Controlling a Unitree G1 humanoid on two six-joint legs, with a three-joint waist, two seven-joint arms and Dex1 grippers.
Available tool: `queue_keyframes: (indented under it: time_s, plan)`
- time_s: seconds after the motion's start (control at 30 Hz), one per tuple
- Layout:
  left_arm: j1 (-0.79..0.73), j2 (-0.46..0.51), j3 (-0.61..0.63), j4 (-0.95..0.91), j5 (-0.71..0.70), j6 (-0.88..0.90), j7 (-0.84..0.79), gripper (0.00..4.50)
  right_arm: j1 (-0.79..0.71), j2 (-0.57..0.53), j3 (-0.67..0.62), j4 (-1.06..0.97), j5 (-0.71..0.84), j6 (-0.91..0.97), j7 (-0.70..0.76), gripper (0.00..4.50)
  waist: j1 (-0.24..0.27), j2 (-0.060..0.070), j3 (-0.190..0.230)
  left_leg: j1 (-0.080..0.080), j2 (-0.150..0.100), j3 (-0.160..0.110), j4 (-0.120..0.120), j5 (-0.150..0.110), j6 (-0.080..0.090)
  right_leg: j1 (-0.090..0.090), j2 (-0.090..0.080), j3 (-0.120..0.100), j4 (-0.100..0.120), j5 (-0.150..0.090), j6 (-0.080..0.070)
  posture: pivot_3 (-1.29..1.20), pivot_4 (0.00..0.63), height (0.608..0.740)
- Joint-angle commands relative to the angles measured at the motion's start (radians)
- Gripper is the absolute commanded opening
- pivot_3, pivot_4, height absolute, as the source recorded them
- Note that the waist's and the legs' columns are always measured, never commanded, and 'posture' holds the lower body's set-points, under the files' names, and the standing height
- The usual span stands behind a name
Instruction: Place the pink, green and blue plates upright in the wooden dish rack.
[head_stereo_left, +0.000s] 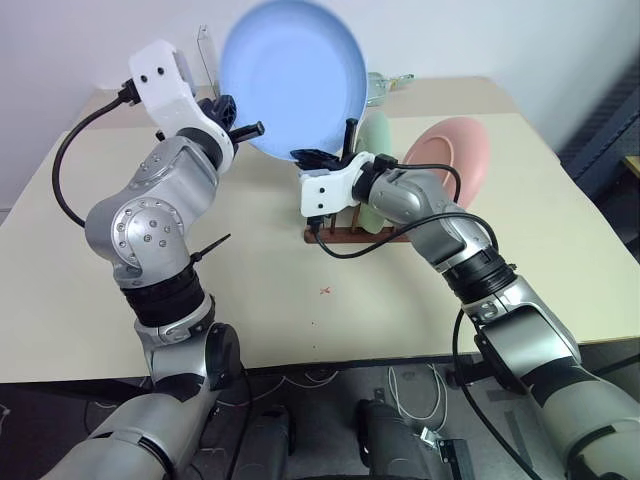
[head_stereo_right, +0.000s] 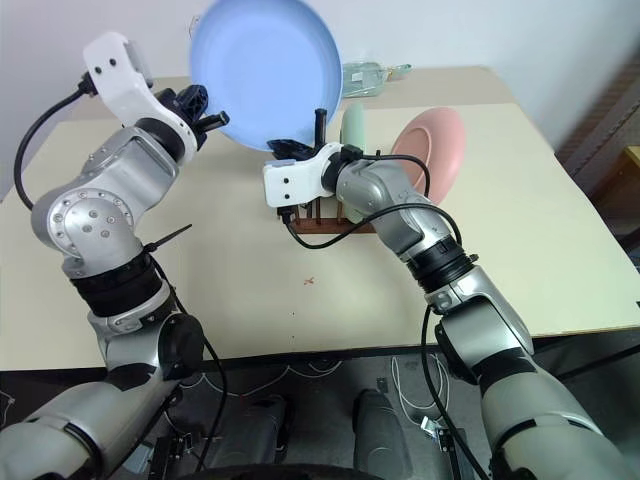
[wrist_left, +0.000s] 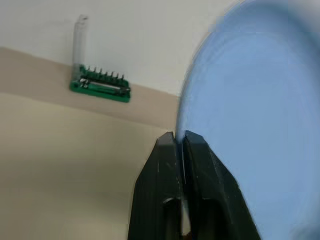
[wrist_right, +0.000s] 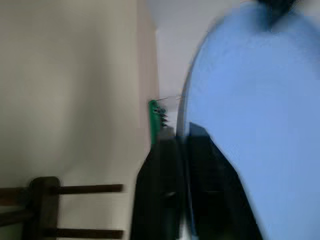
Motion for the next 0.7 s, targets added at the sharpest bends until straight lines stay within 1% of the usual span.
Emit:
queue_keyframes:
  time_s: [0.03,0.1,0.17,0.23,0.3,0.37,0.43,0.47,0.5,0.57,0.63,0.7]
  plan:
    - [-0.033,-0.009,0.024,-0.041,-0.021,-0.077,-0.009,1.86,-0.02,0.006,-0.011,-0.042,-0.006,-0.01,-0.006,0.0,0.0,0.0,0.0,0.0,0.0,0.0,0.0,0.0,0.0,0.0,0.0,0.0,0.0,0.0,0.0,0.0,0.15,0.74]
    - [-0.049,-0.004,0.063,-0.022,-0.012,-0.145,0.005,2.85,-0.017,0.006,-0.014,-0.046,-0.002,-0.014,-0.004,0.0,0.0,0.0,0.0,0.0,0.0,0.0,0.0,0.0,0.0,0.0,0.0,0.0,0.0,0.0,0.0,0.0,0.15,0.74]
    - [-0.079,0.001,0.132,0.009,-0.025,-0.225,0.031,3.91,-0.013,0.007,-0.019,-0.051,0.006,-0.016,-0.001,0.0,-0.002,0.0,0.0,0.0,0.0,0.0,0.0,0.0,0.0,0.0,0.0,0.0,0.0,0.0,0.0,0.0,0.15,0.74]
    - [-0.099,0.044,0.175,0.032,-0.024,-0.303,0.012,3.91,-0.008,0.01,-0.024,-0.059,0.02,-0.016,0.004,0.0,-0.003,0.0,0.0,0.0,0.0,0.0,0.0,0.0,0.0,0.0,0.0,0.0,0.0,0.0,0.0,0.0,0.15,0.74]
    - [-0.102,0.111,0.199,0.063,0.0,-0.364,-0.009,3.91,-0.002,0.015,-0.031,-0.067,0.037,-0.018,0.009,0.0,-0.004,0.0,0.0,0.0,0.0,0.0,0.0,0.0,0.0,0.0,0.0,0.0,0.0,0.0,0.0,0.0,0.15,0.74]
    - [-0.096,0.161,0.212,0.095,0.012,-0.4,-0.01,3.91,0.001,0.016,-0.034,-0.073,0.05,-0.021,0.013,0.0,-0.003,0.0,0.0,0.0,0.0,0.0,-0.001,0.0,0.0,0.0,0.0,0.0,-0.001,0.0,0.0,0.0,0.15,0.74]
    - [-0.089,0.191,0.212,0.117,0.014,-0.422,-0.009,3.91,0.002,0.017,-0.036,-0.076,0.057,-0.024,0.016,0.0,0.001,0.0,0.0,0.0,0.0,0.0,0.0,0.0,0.0,0.0,0.0,0.0,-0.001,0.0,0.0,0.0,0.15,0.74]
    - [-0.073,0.224,0.211,0.134,0.03,-0.432,-0.02,3.91,0.006,0.024,-0.046,-0.082,0.079,-0.015,0.023,0.0,0.004,0.0,0.0,0.0,0.0,0.0,0.0,0.0,0.0,0.0,0.0,0.0,0.0,0.0,0.0,0.0,0.15,0.74]
    - [-0.005,0.294,0.195,0.164,0.083,-0.447,-0.063,3.91,0.019,0.05,-0.082,-0.117,0.152,0.024,0.044,0.0,0.002,0.0,0.0,0.0,0.0,0.0,0.0,0.0,0.0,0.0,0.0,0.0,-0.001,0.0,0.0,0.0,0.15,0.74]
    - [0.114,0.384,0.174,0.21,0.138,-0.47,-0.139,3.91,0.042,0.093,-0.143,-0.189,0.282,0.09,0.082,0.0,-0.01,0.001,0.0,0.0,0.0,0.001,0.0,0.0,0.0,0.0,0.0,0.001,0.0,0.0,0.0,0.0,0.15,0.74]
    - [0.237,0.409,0.155,0.246,0.136,-0.482,-0.225,3.91,0.064,0.14,-0.211,-0.291,0.434,0.195,0.122,0.0,-0.023,0.001,0.0,0.001,0.0,0.0,-0.002,0.0,0.0,-0.001,0.0,0.001,0.001,0.0,0.0,0.0,0.15,0.74]
    - [0.353,0.424,0.096,0.259,0.173,-0.534,-0.31,3.91,0.076,0.181,-0.278,-0.388,0.577,0.335,0.144,0.0,-0.024,0.001,0.0,0.001,0.0,-0.001,-0.003,-0.001,0.001,-0.001,0.0,0.001,0.002,0.0,0.0,0.0,0.15,0.74]
